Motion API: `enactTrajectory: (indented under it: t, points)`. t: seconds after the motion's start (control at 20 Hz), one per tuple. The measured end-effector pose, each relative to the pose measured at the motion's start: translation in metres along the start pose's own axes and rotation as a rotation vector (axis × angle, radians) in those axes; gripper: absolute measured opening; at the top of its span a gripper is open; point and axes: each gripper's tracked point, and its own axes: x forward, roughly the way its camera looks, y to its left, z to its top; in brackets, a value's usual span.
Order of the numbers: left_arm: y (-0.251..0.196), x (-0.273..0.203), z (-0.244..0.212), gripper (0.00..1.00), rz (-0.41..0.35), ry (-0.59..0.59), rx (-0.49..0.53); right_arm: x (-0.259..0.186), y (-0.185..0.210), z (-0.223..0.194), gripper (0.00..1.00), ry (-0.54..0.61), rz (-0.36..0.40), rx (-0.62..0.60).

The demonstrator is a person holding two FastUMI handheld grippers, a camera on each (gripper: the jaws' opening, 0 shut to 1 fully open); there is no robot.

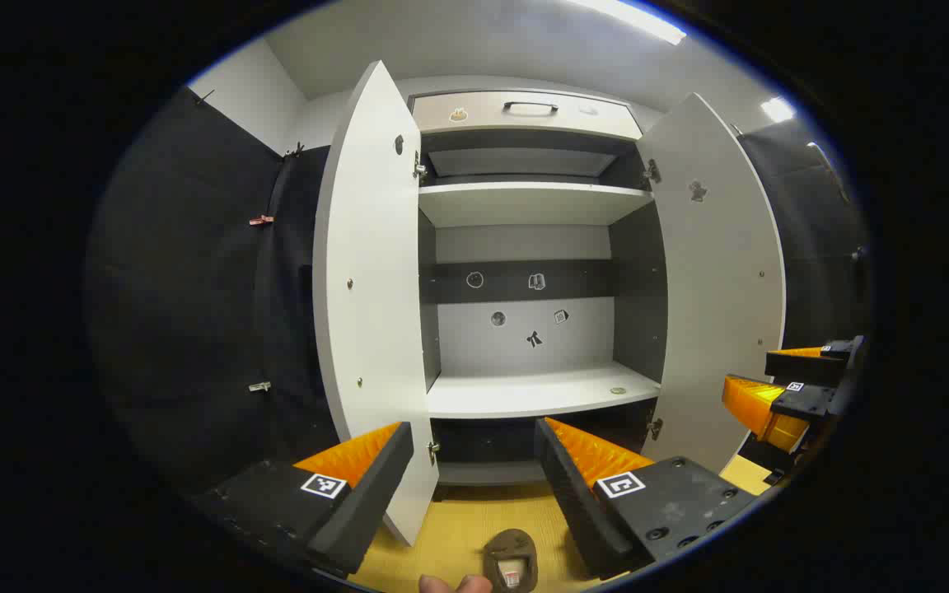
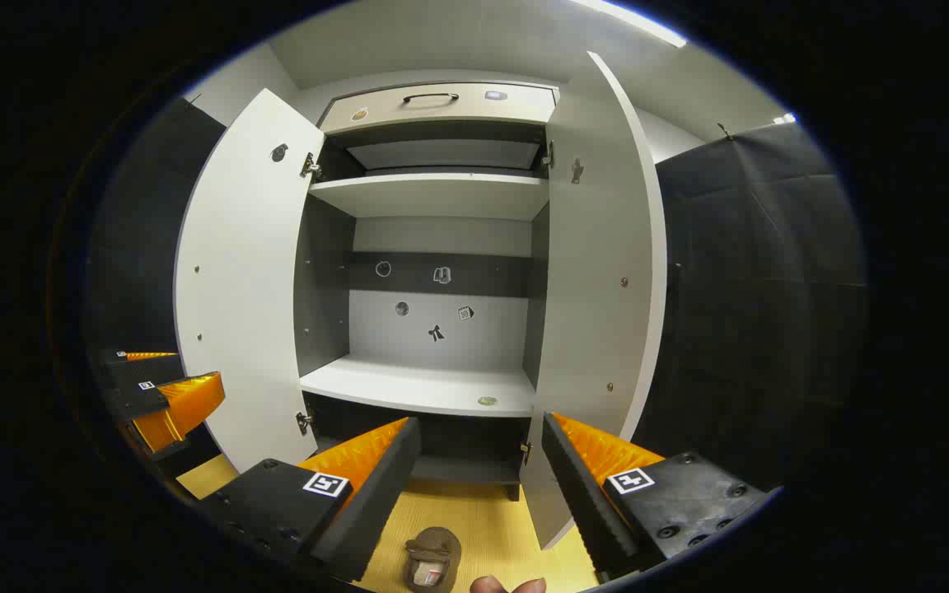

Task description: Grab one shoe with the right hand and put it into the shoe cabinet, grab the other shoe with the left hand and put it into the shoe cabinet; then close the right door with the right hand and the left door with the left hand.

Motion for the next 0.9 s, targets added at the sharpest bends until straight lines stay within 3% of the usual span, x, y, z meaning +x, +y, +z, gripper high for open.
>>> enactTrajectory:
  t: [0.9]
  points:
    - [0.005, -0.017, 0.004, 0.95, 0.001, -0.014, 0.003, -0.012, 0.009, 0.009, 0.98, -0.006, 0.016, 0.010]
